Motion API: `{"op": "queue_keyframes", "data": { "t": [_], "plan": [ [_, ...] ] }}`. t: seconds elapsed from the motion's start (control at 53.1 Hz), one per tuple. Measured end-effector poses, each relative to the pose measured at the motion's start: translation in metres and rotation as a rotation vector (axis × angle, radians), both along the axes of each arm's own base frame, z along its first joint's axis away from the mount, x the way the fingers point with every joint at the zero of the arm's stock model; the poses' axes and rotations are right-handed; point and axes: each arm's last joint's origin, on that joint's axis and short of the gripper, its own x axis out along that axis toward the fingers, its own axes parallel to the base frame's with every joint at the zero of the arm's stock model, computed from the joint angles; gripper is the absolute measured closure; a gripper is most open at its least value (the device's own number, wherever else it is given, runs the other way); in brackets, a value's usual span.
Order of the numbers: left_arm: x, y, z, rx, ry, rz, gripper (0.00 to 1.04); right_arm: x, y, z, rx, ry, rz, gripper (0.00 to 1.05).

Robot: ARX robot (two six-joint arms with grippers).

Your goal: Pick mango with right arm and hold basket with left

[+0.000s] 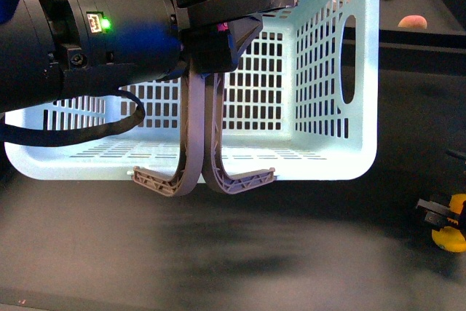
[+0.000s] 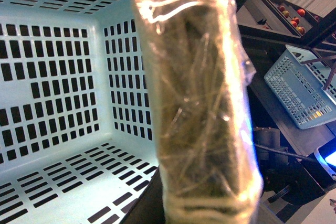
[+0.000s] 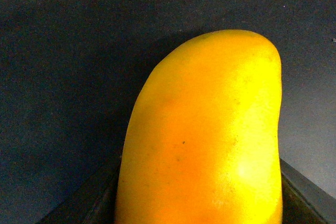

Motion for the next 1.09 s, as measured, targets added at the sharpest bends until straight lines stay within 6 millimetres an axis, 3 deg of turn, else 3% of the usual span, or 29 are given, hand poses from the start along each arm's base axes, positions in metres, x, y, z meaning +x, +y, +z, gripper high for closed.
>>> {"op": "queue_keyframes", "data": {
  "t": [0.151,0.282,0.508,0.678,0.81,0.847,1.017,1.092],
  "plan": [
    [0.000,0.000,0.000,0.000,0.000,0.000,0.97,-0.007,0.000,0.016,0.022,-0.017,0.012,0.44],
    [0.000,0.000,0.000,0.000,0.000,0.000,0.97,-0.007,0.002,0.043,0.048,-0.069,0.039,0.44],
    [0.000,0.000,0.000,0.000,0.000,0.000,0.97,-0.005,0.014,0.117,0.110,-0.237,0.121,0.45],
    [0.000,0.000,0.000,0.000,0.000,0.000,0.97,-0.020,0.046,0.197,0.191,-0.389,0.272,0.45],
    [0.000,0.000,0.000,0.000,0.000,0.000,0.97,-0.030,0.066,0.240,0.227,-0.471,0.376,0.45],
    [0.000,0.000,0.000,0.000,0.000,0.000,0.97,-0.034,0.078,0.263,0.239,-0.523,0.437,0.45],
    [0.000,0.000,0.000,0.000,0.000,0.000,0.97,-0.047,0.107,0.301,0.251,-0.599,0.565,0.45],
    [0.000,0.000,0.000,0.000,0.000,0.000,0.97,-0.048,0.122,0.305,0.252,-0.600,0.613,0.45]
  ]
}}
